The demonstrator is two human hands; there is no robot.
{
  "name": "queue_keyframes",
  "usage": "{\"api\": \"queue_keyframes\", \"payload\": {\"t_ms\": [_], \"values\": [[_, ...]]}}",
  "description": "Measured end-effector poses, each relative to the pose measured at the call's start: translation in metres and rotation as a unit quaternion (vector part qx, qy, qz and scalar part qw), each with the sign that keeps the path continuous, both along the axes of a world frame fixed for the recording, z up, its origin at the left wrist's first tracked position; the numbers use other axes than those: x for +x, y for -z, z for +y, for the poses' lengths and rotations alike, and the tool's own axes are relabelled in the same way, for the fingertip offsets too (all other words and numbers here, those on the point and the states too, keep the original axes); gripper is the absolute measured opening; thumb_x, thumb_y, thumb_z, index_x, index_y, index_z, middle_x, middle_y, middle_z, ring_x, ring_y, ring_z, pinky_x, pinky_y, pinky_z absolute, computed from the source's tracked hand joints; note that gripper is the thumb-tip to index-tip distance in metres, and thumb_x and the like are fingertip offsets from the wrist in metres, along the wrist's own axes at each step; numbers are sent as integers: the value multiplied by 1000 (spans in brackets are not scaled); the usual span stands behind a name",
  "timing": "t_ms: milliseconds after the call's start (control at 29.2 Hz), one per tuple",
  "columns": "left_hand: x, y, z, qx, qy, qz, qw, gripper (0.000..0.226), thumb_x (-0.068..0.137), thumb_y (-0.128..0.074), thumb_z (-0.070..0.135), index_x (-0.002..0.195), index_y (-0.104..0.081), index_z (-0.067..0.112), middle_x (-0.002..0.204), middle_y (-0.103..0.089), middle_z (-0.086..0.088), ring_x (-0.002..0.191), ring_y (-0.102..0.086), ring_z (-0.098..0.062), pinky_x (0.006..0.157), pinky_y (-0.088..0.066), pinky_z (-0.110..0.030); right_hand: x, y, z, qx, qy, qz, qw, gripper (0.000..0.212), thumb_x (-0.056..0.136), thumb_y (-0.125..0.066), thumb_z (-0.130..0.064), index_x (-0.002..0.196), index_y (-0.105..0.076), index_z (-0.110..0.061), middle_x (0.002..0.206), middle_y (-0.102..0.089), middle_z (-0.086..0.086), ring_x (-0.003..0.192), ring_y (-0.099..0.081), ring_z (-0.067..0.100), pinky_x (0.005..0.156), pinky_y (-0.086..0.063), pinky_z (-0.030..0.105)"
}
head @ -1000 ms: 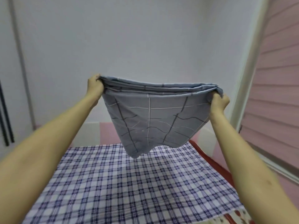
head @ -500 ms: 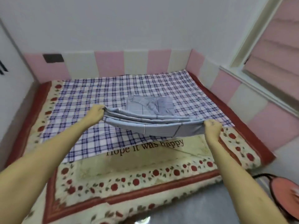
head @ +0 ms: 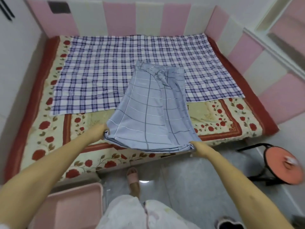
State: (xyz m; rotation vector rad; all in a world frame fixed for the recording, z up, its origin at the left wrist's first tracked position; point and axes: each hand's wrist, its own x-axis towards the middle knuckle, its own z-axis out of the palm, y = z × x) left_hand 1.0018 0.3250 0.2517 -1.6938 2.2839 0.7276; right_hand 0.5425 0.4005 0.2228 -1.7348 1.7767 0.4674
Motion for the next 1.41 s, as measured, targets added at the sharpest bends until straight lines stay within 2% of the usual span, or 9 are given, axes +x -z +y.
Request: {"api": "queue_keyframes", "payload": {"t_ms": [171,343,446,583,686,857,1165,1303,1405], "values": [[-10,18,54,83,-3,-72,994,18,77,-51,-9,66,-48,5,63,-36,-6,54,-20,-16,52,-23,-27,1,10,51,107,-53,72,990,44,93,-48,-4,137,-46,-12,125,-56,17,98,-54,30,80,-42,32],[0,44,93,255,-30,-130,958,21,81,-46,4,96,-58,13,96,-62,-8,70,-52,-24,64,-52,-32,4,21,90,261,-80,112,955,34,86,-54,-2,120,-55,1,95,-55,14,60,-50,14,56,-45,25],[-7,38,110,366,-51,-169,914,31,91,-42,7,120,-53,3,114,-62,-12,90,-63,-25,84,-56,-35,-2,34,108,369,23,39,928,36,87,-54,8,122,-50,4,89,-53,15,69,-53,19,71,-54,29],[-24,34,116,434,-90,-163,882,30,97,-31,6,114,-53,-5,104,-68,-15,64,-58,-16,75,-54,-29,-17,49,128,426,113,-31,897,38,84,-49,16,119,-48,0,100,-47,14,75,-51,21,85,-54,34],[-30,28,111,392,-123,-90,907,27,95,-32,-3,79,-51,7,71,-58,-6,48,-47,-10,56,-51,-23,-28,41,120,382,142,-65,911,32,81,-44,17,107,-51,1,93,-44,10,70,-45,17,55,-47,22],[-30,35,61,142,-244,33,959,38,91,-37,-10,58,-45,7,58,-46,-7,51,-42,-16,46,-37,-21,-62,33,64,167,296,-211,916,40,64,-51,4,103,-60,2,84,-56,10,71,-49,21,60,-43,25],[-63,24,-159,14,-455,312,834,34,87,-34,-13,78,-62,5,72,-52,-13,66,-46,-25,54,-38,-23,-68,-2,-139,-183,511,-282,791,15,95,-50,-8,104,-61,-5,81,-57,8,73,-50,21,58,-41,25],[-67,18,-252,-38,-351,272,895,22,82,-45,8,64,-57,4,65,-52,-13,70,-51,-27,57,-41,-32,-70,-1,-232,-275,527,-260,761,14,99,-46,-15,99,-58,-9,91,-56,9,89,-52,24,80,-47,40],[-81,15,-317,-31,-80,89,992,39,70,-51,39,71,-54,0,78,-45,-12,70,-47,-30,64,-40,-40,-74,-2,-302,-326,531,-242,744,11,99,-43,-12,99,-53,-10,87,-54,6,91,-49,22,82,-40,33]]}}
